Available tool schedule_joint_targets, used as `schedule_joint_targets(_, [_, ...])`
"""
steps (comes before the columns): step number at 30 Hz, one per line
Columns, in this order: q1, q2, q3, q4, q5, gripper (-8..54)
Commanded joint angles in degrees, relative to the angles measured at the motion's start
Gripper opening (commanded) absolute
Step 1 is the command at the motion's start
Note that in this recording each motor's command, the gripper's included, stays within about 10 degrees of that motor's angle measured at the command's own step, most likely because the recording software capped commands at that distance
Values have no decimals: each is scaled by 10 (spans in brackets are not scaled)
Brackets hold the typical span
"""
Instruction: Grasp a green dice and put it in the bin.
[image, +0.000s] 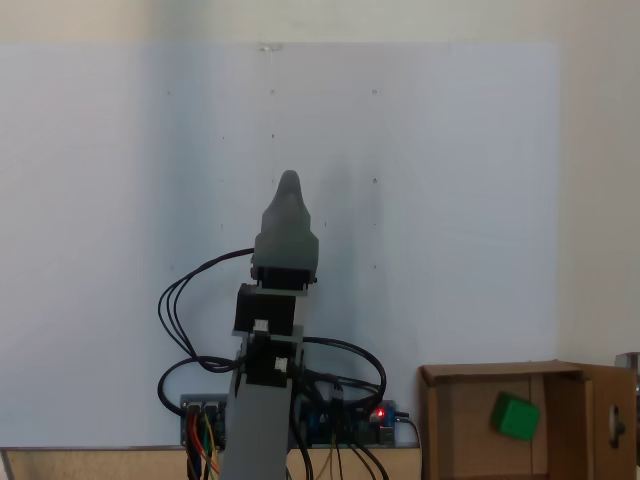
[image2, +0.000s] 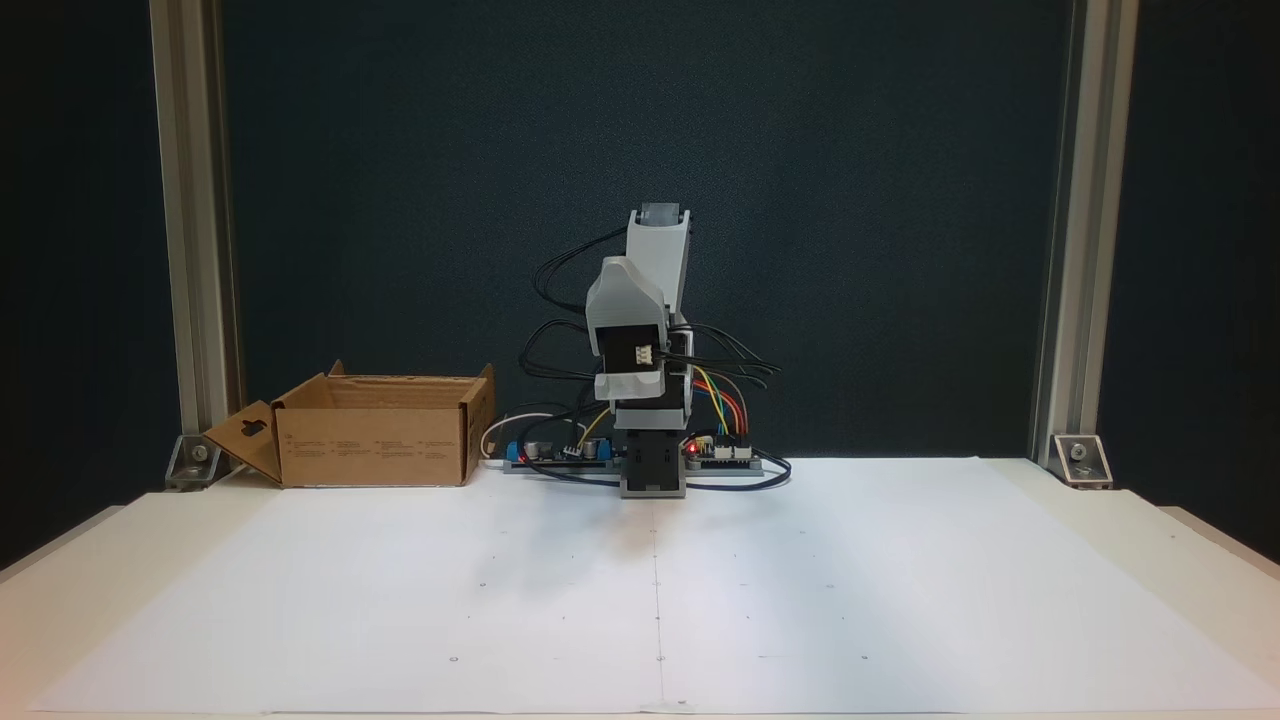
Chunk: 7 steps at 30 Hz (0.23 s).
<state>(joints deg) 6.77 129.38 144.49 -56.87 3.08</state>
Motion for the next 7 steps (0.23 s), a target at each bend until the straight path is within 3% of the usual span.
schedule_joint_targets(1, [-3, 61, -4, -61, -16, 448])
schedule_joint_targets(7, [0, 62, 24, -62, -15, 448])
